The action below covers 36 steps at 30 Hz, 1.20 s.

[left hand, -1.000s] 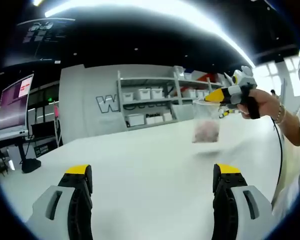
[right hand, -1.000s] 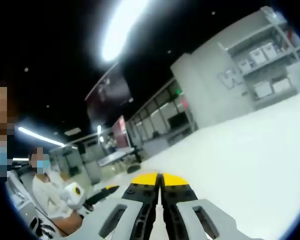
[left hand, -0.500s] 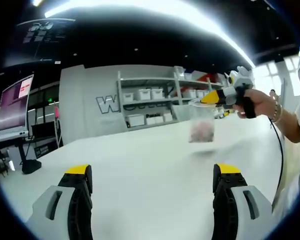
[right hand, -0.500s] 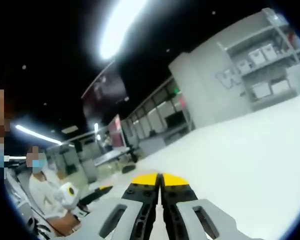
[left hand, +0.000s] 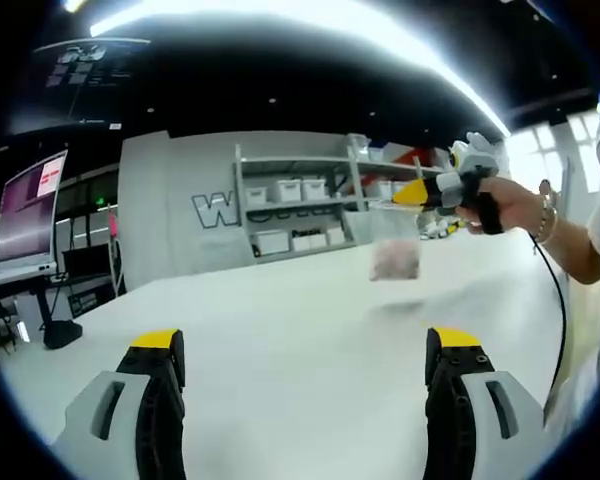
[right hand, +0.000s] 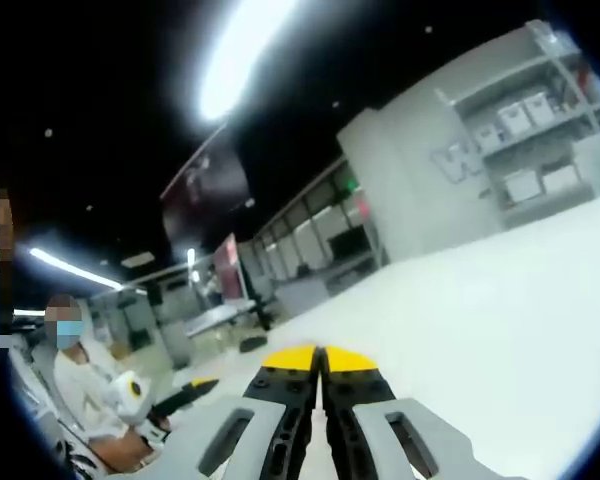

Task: Open the resealable bag by pulling the two sides of the seal apart until the entire bag opening is separated and visibly accessible.

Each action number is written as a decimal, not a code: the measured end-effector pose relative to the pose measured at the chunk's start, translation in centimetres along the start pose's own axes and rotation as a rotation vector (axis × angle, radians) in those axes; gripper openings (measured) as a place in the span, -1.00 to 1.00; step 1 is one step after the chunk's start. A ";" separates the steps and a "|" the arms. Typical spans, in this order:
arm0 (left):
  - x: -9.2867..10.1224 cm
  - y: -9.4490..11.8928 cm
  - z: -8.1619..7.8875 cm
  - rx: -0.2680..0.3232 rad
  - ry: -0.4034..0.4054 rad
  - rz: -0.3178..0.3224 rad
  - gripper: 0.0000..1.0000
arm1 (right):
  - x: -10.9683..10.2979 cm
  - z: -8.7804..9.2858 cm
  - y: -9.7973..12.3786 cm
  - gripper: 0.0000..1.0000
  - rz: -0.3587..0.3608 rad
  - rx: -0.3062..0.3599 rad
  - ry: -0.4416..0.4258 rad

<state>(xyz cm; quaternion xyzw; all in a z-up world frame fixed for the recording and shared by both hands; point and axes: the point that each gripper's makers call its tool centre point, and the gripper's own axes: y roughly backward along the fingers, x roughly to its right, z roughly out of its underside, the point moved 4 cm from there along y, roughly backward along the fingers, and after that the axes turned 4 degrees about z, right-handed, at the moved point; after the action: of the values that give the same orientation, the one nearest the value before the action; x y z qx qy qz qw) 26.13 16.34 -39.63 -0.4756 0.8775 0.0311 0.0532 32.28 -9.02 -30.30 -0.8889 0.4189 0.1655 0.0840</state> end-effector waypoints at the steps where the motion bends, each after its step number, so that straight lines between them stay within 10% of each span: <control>1: 0.0 0.0 0.0 0.001 0.001 0.000 0.98 | 0.1 -0.1 -0.1 -1.00 0.002 0.002 0.000; 36: 0.0 -0.2 0.1 0.003 -0.005 0.008 0.93 | 3.1 -0.5 -2.8 -1.00 0.051 -0.036 -0.009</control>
<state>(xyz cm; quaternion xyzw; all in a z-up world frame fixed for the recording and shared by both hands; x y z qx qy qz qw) 26.27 16.21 -39.69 -0.4720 0.8793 0.0312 0.0560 36.39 -9.64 -30.89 -0.8785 0.4379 0.1791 0.0657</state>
